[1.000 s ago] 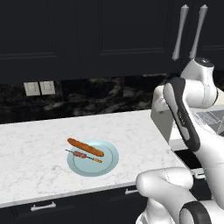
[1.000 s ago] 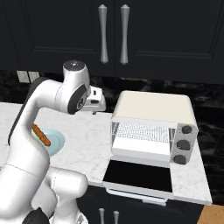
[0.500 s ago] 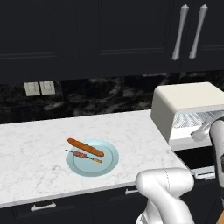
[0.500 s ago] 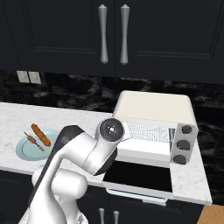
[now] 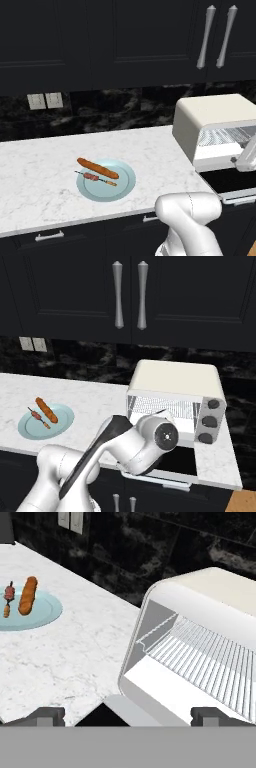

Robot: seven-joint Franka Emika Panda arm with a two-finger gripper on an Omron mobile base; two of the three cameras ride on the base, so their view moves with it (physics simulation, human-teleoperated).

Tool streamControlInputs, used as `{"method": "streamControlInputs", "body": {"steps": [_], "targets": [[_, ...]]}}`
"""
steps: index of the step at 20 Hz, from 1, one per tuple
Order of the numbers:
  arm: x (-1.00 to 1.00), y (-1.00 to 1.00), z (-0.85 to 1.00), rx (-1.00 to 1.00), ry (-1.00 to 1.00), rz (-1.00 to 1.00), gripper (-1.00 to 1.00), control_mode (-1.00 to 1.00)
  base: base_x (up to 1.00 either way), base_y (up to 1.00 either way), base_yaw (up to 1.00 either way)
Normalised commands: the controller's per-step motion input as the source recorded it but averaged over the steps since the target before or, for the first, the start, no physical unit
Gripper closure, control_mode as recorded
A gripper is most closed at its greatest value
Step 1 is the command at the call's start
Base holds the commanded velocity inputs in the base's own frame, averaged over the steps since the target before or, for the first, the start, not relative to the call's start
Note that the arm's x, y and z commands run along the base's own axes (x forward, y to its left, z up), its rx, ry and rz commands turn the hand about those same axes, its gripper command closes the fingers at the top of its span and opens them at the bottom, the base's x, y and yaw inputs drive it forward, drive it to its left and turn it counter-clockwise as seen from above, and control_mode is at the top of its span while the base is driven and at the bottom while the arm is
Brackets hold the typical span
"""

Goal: Pick up the kebab skewer and baguette bread, and place them inside the toaster oven. Close the toaster oven door and start by setting the timer.

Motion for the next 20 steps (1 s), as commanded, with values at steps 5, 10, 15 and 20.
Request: {"method": "streamControlInputs", "body": {"steps": [5,10,15,20], "targets": [[0.61,-0.22,-0.09,0.00,-0.02,0.02,-1.00,-1.00,0.00,0.00,0.00],[0.53,-0.33,-0.17,0.00,-0.11,0.09,-1.00,-1.00,0.00,0.00,0.00],[0.16,0.00,-0.39,0.00,-0.16,0.00,-1.00,-1.00,0.00,0.00,0.00],[0.23,-0.06,-0.09,-0.01,-0.08,0.00,-1.00,-1.00,0.00,0.00,0.00]]}}
